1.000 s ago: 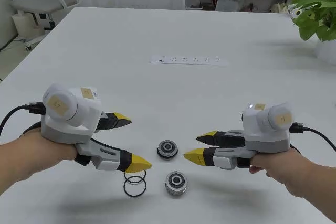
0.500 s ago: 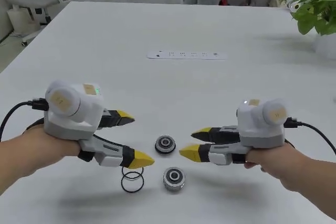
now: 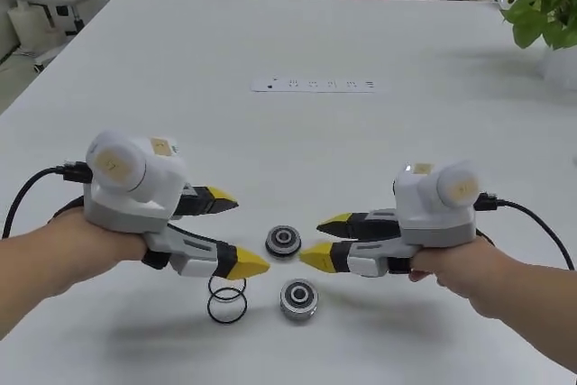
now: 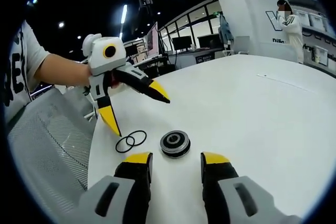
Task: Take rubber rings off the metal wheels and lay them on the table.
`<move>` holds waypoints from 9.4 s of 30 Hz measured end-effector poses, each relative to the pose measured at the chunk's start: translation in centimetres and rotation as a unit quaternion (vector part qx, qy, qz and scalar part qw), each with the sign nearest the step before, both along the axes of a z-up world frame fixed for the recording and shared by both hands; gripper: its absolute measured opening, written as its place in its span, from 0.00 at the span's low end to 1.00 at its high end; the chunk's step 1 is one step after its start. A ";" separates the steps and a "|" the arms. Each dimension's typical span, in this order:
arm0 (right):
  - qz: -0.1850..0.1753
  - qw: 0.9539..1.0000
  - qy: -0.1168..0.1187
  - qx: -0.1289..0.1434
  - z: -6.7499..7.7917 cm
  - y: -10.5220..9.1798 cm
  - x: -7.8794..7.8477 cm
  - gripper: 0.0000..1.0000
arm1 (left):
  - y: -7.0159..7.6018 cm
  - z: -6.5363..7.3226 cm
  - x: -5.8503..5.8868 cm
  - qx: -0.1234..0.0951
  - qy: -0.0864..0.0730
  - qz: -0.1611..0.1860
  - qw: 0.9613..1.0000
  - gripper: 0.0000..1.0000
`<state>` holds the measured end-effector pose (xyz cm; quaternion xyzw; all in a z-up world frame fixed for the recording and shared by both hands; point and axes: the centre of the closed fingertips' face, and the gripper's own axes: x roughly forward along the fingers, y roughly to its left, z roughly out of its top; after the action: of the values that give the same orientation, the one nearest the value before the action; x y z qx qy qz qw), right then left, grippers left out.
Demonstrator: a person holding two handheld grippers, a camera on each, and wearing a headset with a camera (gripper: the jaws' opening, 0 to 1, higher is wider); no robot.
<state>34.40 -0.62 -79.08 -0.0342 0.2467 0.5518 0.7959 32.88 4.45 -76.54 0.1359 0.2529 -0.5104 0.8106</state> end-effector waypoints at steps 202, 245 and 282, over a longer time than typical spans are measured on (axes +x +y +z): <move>-0.058 0.991 0.106 0.061 0.9 1.0 0.6 0.00 | -2.0 0.5 0.0 -0.009 -0.020 -0.012 1.000 0.42; 0.009 0.986 0.138 0.088 2.1 6.6 -2.5 0.00 | 4.3 2.6 -1.6 -0.021 -0.039 0.014 0.999 0.78; 0.034 0.997 0.075 0.011 -0.4 7.9 -2.6 0.08 | 5.5 2.2 -1.4 -0.012 -0.037 0.025 0.999 0.77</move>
<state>31.82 7.24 -79.44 0.0074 0.2985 0.5822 0.7562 31.48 9.96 -74.32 0.1389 0.2202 -0.4878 0.8332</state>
